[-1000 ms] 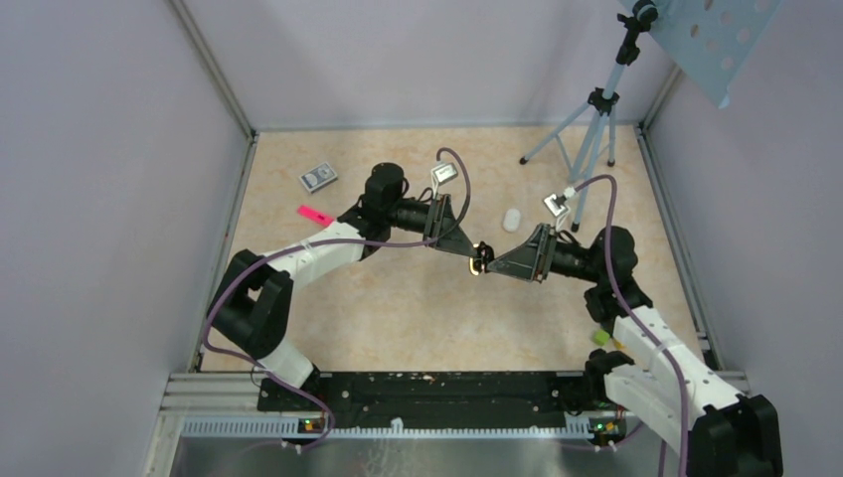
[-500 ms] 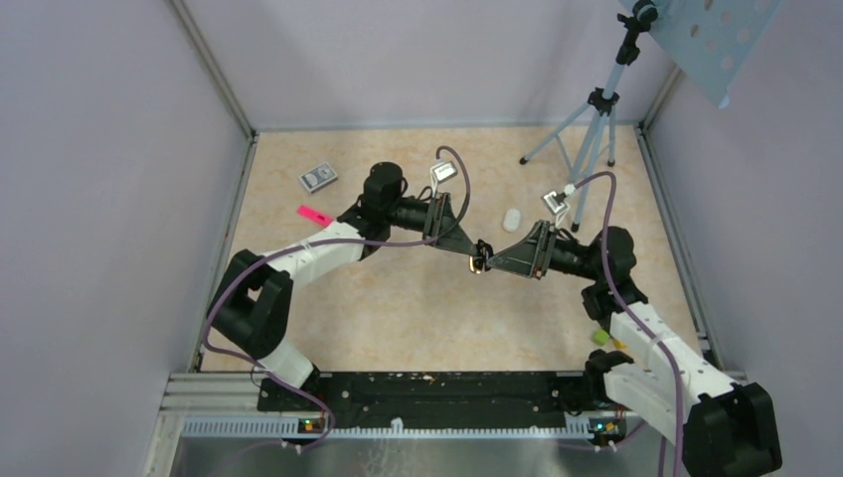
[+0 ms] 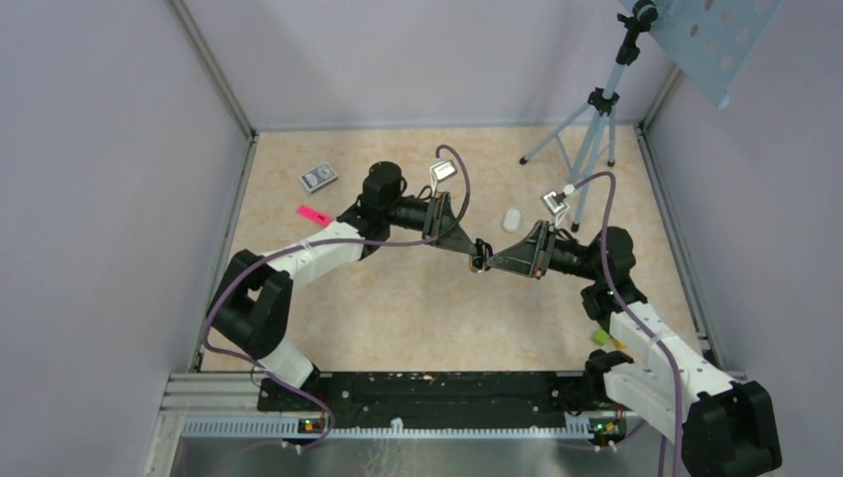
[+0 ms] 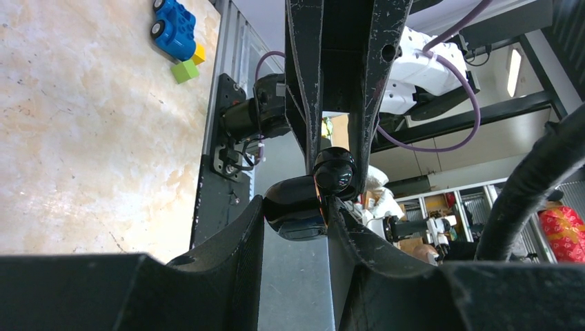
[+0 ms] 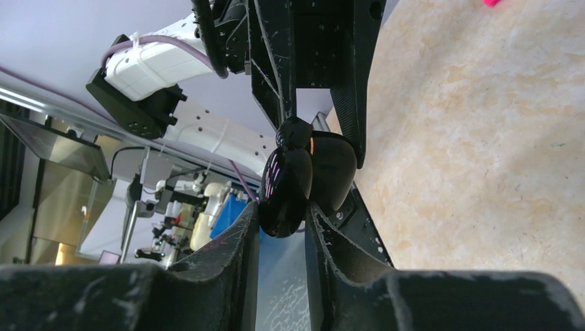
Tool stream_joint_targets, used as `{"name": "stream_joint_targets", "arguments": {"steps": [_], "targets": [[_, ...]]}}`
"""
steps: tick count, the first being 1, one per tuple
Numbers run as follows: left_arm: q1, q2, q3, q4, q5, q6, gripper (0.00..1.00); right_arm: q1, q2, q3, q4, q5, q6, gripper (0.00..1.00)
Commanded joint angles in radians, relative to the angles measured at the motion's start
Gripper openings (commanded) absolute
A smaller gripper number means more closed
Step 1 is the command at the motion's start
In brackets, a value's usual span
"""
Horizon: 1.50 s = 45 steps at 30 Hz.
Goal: Insert the wireless bluetooth earbuds into the charging case
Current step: Pass from the left arm to the right, then adjust the charging case with the earbuds in the left side groove of the charging case.
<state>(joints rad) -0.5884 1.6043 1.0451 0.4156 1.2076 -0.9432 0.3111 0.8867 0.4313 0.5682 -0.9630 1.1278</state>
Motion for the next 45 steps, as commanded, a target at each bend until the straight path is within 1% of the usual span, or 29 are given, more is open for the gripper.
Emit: {"name": "stream_joint_targets", "arguments": {"steps": [1,6,9,10,13,18,20,24,26,28,30,32,33,35,37,39,42,45], "targets": [[0.001,-0.033,0.014,0.050,0.016,0.009,0.12,-0.006,-0.003,-0.004,0.049,0.007,-0.014,0.19],[0.002,-0.035,0.012,0.048,0.017,0.012,0.13,-0.007,-0.007,-0.005,0.031,0.009,-0.023,0.13],[0.002,-0.034,0.013,0.048,0.019,0.014,0.17,-0.007,-0.010,-0.007,0.026,0.013,-0.024,0.10],[0.002,-0.034,0.013,0.046,0.018,0.015,0.20,-0.006,-0.011,-0.006,0.023,0.016,-0.025,0.10],[0.004,-0.033,0.019,0.031,0.022,0.029,0.34,-0.006,-0.015,-0.010,0.016,0.025,-0.028,0.08],[0.014,-0.048,0.042,-0.079,0.015,0.116,0.56,-0.006,-0.016,-0.012,-0.005,0.043,-0.027,0.03],[0.020,-0.054,0.051,-0.132,0.008,0.155,0.58,-0.006,-0.015,-0.011,-0.019,0.052,-0.026,0.00],[0.032,-0.067,0.058,-0.198,0.004,0.205,0.60,-0.007,-0.015,-0.013,-0.016,0.056,-0.025,0.00],[0.035,-0.073,0.055,-0.207,0.004,0.211,0.63,-0.006,-0.013,-0.014,-0.014,0.058,-0.025,0.00],[0.037,-0.076,0.058,-0.223,0.005,0.224,0.68,-0.006,-0.012,-0.016,-0.016,0.062,-0.024,0.00],[0.044,-0.084,0.074,-0.275,-0.002,0.262,0.76,-0.006,-0.012,-0.019,-0.018,0.068,-0.023,0.00],[0.050,-0.098,0.114,-0.387,-0.050,0.352,0.80,-0.006,-0.012,-0.020,-0.018,0.071,-0.018,0.00],[0.051,-0.109,0.148,-0.510,-0.099,0.418,0.82,-0.006,-0.011,-0.021,-0.017,0.072,-0.017,0.00],[0.047,-0.127,0.217,-0.624,-0.221,0.532,0.84,-0.006,-0.013,-0.020,-0.010,0.072,-0.009,0.00],[0.035,-0.155,0.270,-0.712,-0.338,0.616,0.86,-0.007,-0.013,-0.014,-0.010,0.072,-0.007,0.00],[0.011,-0.176,0.313,-0.752,-0.428,0.715,0.86,-0.007,-0.012,-0.009,-0.012,0.070,-0.007,0.00],[-0.048,-0.205,0.347,-0.787,-0.573,0.837,0.82,-0.006,-0.011,0.000,-0.015,0.070,-0.008,0.00],[-0.102,-0.231,0.344,-0.785,-0.655,0.923,0.79,-0.007,-0.012,0.006,-0.020,0.069,-0.008,0.00]]}}
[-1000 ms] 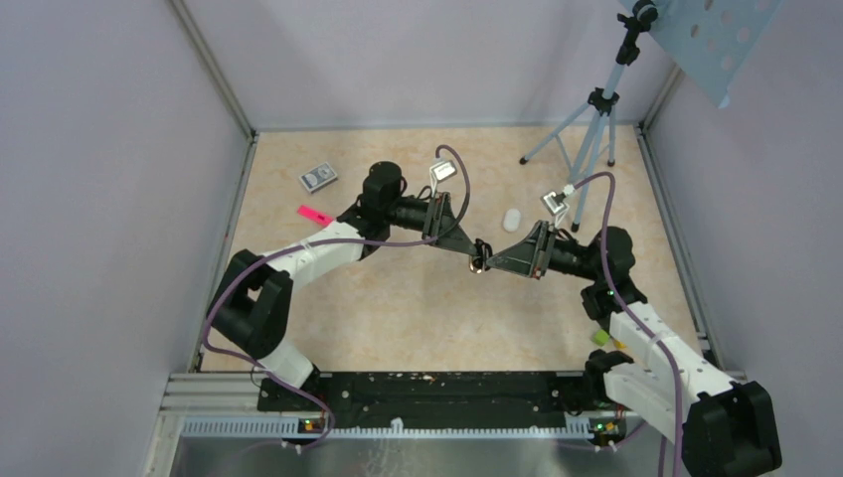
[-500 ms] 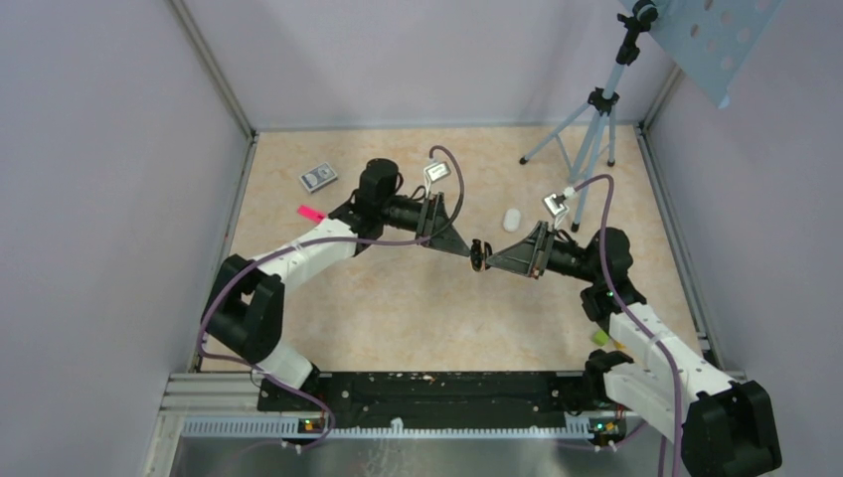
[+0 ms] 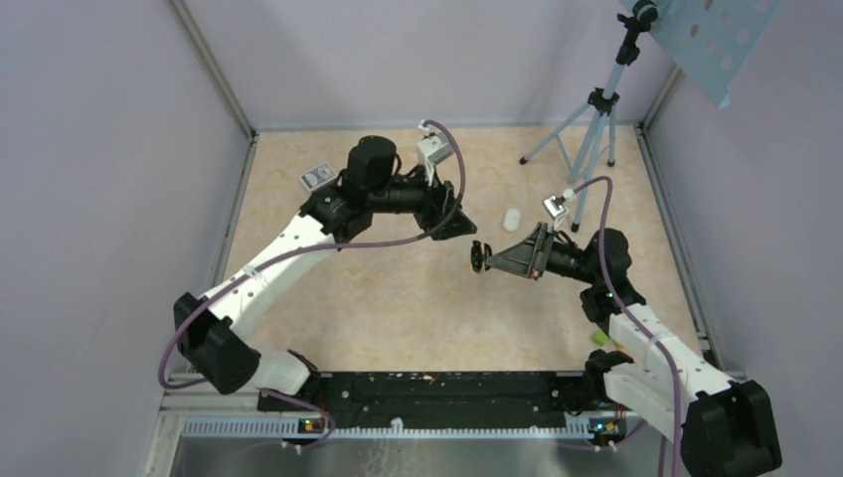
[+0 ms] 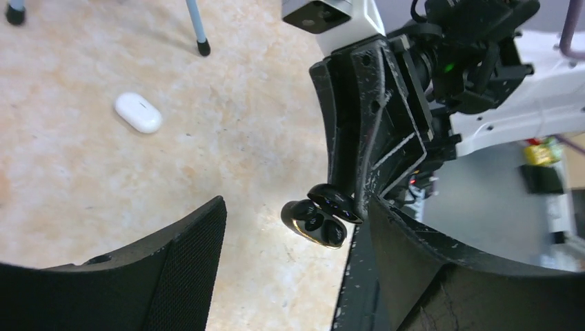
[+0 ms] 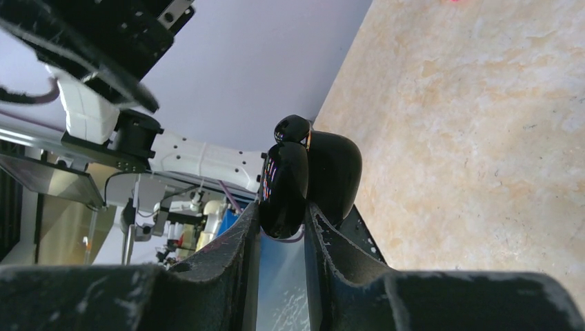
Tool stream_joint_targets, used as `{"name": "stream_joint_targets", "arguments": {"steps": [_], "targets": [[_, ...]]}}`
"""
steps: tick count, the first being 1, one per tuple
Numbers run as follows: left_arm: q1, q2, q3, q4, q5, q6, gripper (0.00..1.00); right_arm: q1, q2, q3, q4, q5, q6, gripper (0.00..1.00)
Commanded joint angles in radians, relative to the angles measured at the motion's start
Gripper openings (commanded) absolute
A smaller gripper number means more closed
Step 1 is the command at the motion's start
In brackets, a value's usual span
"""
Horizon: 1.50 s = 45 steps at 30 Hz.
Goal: Insert the wireless bluetooth earbuds into the charging case
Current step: Adjust the charging case with the earbuds in the left side groove of the charging case.
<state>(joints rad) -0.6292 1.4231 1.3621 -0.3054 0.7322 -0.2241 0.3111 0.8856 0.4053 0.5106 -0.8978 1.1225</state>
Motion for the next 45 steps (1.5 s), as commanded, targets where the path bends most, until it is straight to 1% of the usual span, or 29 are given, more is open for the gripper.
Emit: {"name": "stream_joint_targets", "arguments": {"steps": [1,5,9,10,14,18,21,23,31,39,45], "targets": [[-0.073,-0.055,0.030,-0.070,-0.181,0.238,0.78,-0.007,-0.012,0.033,0.033,0.005,-0.003,0.00],[-0.120,-0.063,0.043,-0.094,-0.205,0.303,0.80,-0.007,-0.012,0.038,0.021,0.002,-0.008,0.00],[-0.162,-0.036,0.058,-0.124,-0.223,0.336,0.72,-0.007,-0.011,0.042,0.022,-0.001,-0.007,0.00],[-0.166,-0.031,0.059,-0.126,-0.223,0.336,0.71,-0.006,-0.010,0.045,0.020,-0.002,-0.008,0.00],[-0.167,-0.022,0.065,-0.128,-0.219,0.326,0.69,-0.007,-0.011,0.057,-0.002,-0.003,-0.019,0.00],[-0.167,0.015,0.107,-0.180,-0.164,0.323,0.66,-0.006,-0.008,0.065,-0.013,-0.001,-0.026,0.00],[-0.167,0.047,0.137,-0.220,-0.161,0.328,0.62,-0.006,-0.007,0.069,-0.015,-0.001,-0.026,0.00],[-0.167,0.050,0.129,-0.217,-0.173,0.328,0.60,-0.007,-0.007,0.071,-0.015,-0.001,-0.026,0.00],[-0.167,0.080,0.142,-0.259,-0.192,0.320,0.59,-0.006,-0.011,0.073,-0.025,0.001,-0.028,0.00],[-0.166,0.071,0.119,-0.219,-0.180,0.296,0.58,-0.006,-0.016,0.077,-0.031,-0.001,-0.031,0.00],[-0.167,0.070,0.125,-0.211,-0.184,0.287,0.52,-0.006,-0.022,0.075,-0.043,-0.001,-0.038,0.00]]}}
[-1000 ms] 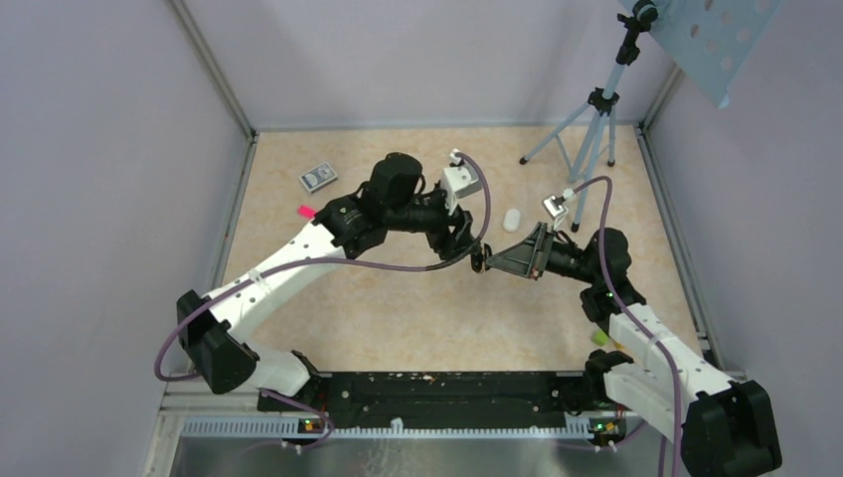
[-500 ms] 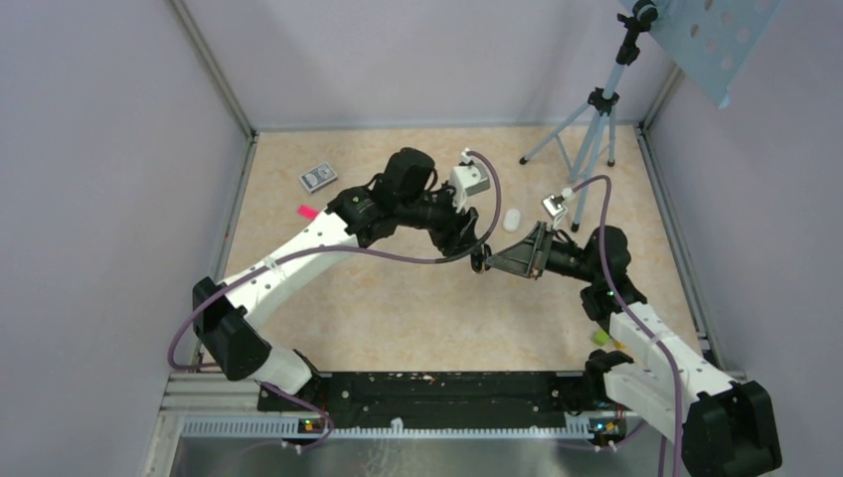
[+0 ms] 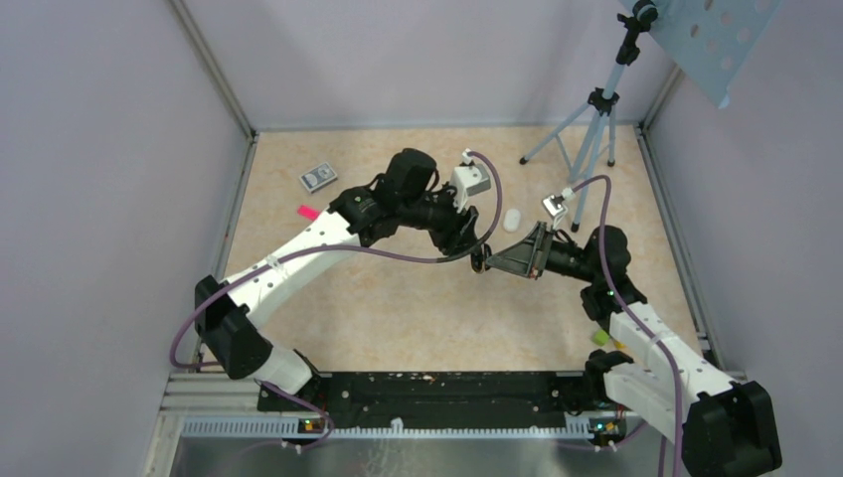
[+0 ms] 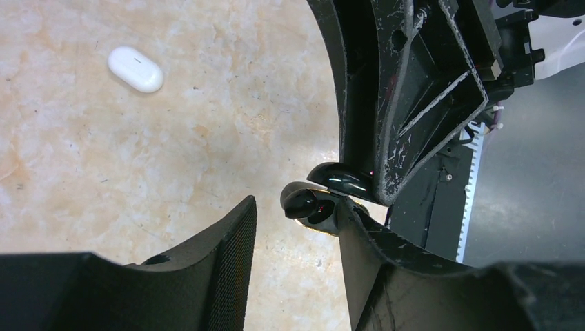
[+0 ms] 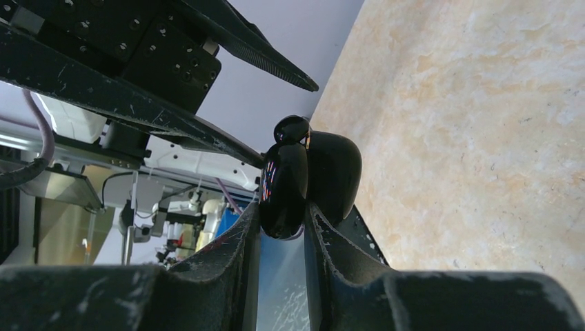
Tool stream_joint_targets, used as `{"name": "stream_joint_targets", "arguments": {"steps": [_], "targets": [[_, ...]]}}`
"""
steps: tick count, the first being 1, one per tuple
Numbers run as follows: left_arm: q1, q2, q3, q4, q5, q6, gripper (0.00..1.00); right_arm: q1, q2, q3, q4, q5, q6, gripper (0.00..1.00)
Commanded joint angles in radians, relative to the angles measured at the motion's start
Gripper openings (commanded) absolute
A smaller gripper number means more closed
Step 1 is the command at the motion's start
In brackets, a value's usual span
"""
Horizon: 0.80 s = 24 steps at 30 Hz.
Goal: Insert the wireless bluetooth earbuds into the charging case
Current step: Adjust the charging case with the earbuds in the left side groove of the charging case.
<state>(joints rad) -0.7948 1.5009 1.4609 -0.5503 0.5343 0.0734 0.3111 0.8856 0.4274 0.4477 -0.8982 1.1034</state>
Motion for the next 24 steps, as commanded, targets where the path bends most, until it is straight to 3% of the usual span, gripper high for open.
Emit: {"name": "stream_joint_targets", "arguments": {"steps": [1,24], "targets": [[-0.002,-0.006,0.027,0.030,0.018,-0.009,0.51,-0.006,-0.022,0.053,0.020,0.000,-0.019,0.00],[-0.001,-0.027,0.018,-0.002,0.082,0.003,0.26,-0.006,-0.020,0.055,0.004,0.011,-0.027,0.00]]}}
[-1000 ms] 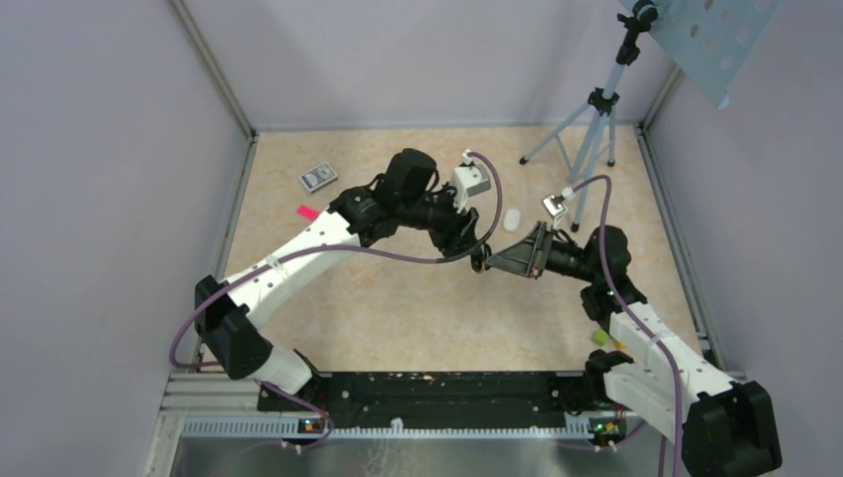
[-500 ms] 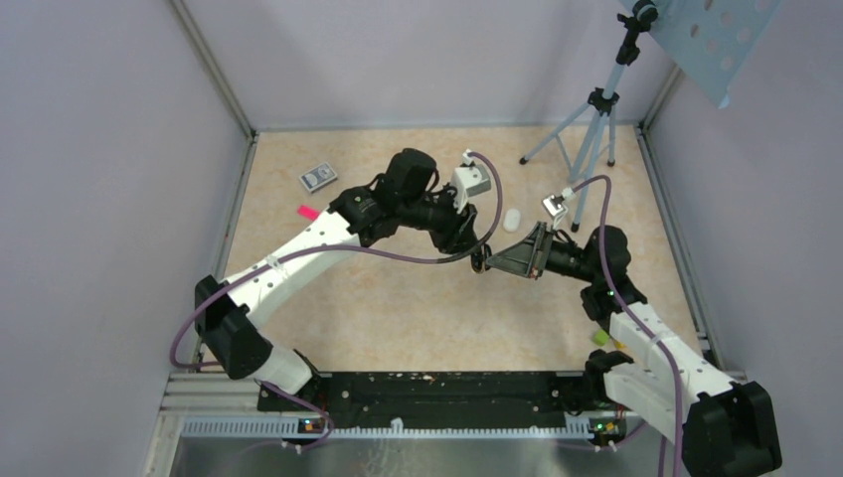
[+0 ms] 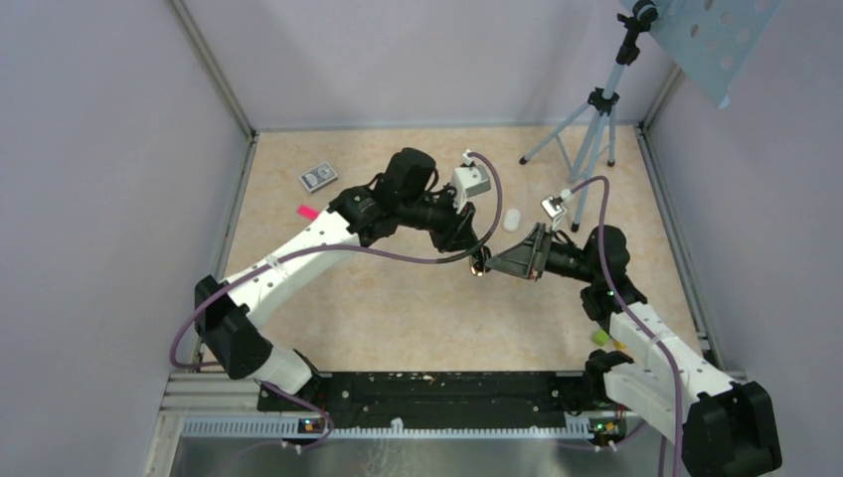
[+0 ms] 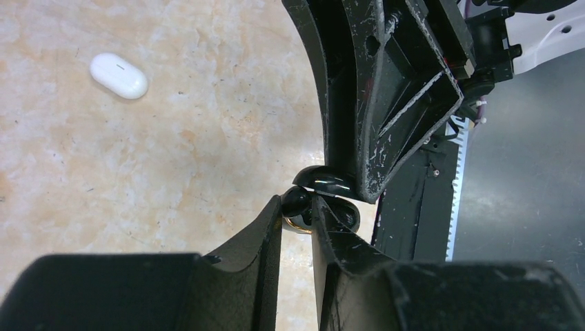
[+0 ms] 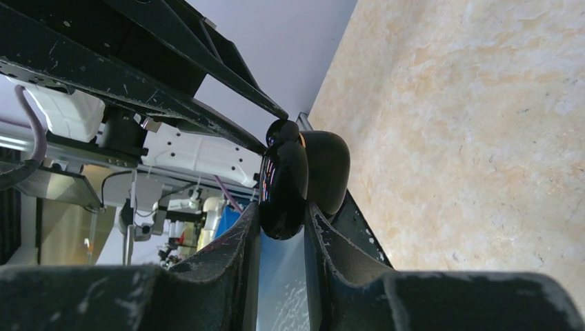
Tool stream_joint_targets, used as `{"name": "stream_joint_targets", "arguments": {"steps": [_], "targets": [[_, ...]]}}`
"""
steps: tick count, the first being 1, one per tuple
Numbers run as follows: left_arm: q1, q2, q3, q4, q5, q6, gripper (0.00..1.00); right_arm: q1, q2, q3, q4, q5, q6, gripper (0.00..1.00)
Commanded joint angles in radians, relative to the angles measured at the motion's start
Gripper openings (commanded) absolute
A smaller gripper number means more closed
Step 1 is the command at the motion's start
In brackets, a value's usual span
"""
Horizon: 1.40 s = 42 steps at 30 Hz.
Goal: Insert the wireless bluetooth earbuds into the charging case
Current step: Adjust the charging case with the earbuds in the left side groove of the charging case.
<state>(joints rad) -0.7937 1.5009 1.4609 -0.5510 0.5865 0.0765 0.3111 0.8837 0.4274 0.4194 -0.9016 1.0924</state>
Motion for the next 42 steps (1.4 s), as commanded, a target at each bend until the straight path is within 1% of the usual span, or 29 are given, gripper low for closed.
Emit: {"name": "stream_joint_targets", "arguments": {"steps": [1,13,23,28,30,32,34,36,39,42], "targets": [[-0.002,-0.029,0.019,-0.001,0.027,-0.001,0.26,-0.006,-0.018,0.055,0.031,0.015,-0.017,0.00],[-0.002,-0.049,-0.004,-0.017,0.082,-0.016,0.26,-0.006,-0.016,0.060,0.013,0.042,-0.026,0.00],[-0.003,-0.077,-0.033,-0.007,0.056,-0.030,0.27,-0.006,-0.018,0.062,0.009,0.043,-0.028,0.00],[-0.003,-0.098,-0.016,0.003,0.042,-0.043,0.35,-0.006,-0.021,0.062,0.008,0.042,-0.027,0.00],[-0.003,-0.103,-0.005,0.004,0.028,-0.042,0.39,-0.006,-0.024,0.062,0.007,0.043,-0.026,0.00],[-0.003,-0.105,0.002,0.008,0.010,-0.035,0.47,-0.007,-0.024,0.062,0.007,0.043,-0.027,0.00],[-0.003,-0.103,0.002,0.018,-0.006,-0.018,0.57,-0.006,-0.026,0.062,0.007,0.043,-0.026,0.00],[-0.003,-0.092,0.007,0.020,-0.020,0.006,0.63,-0.006,-0.027,0.062,0.007,0.043,-0.025,0.00],[-0.010,-0.067,0.019,0.014,-0.036,0.047,0.69,-0.006,-0.029,0.062,0.007,0.040,-0.024,0.00],[-0.021,-0.063,0.017,0.028,-0.070,0.083,0.72,-0.006,-0.031,0.061,0.005,0.038,-0.023,0.00]]}}
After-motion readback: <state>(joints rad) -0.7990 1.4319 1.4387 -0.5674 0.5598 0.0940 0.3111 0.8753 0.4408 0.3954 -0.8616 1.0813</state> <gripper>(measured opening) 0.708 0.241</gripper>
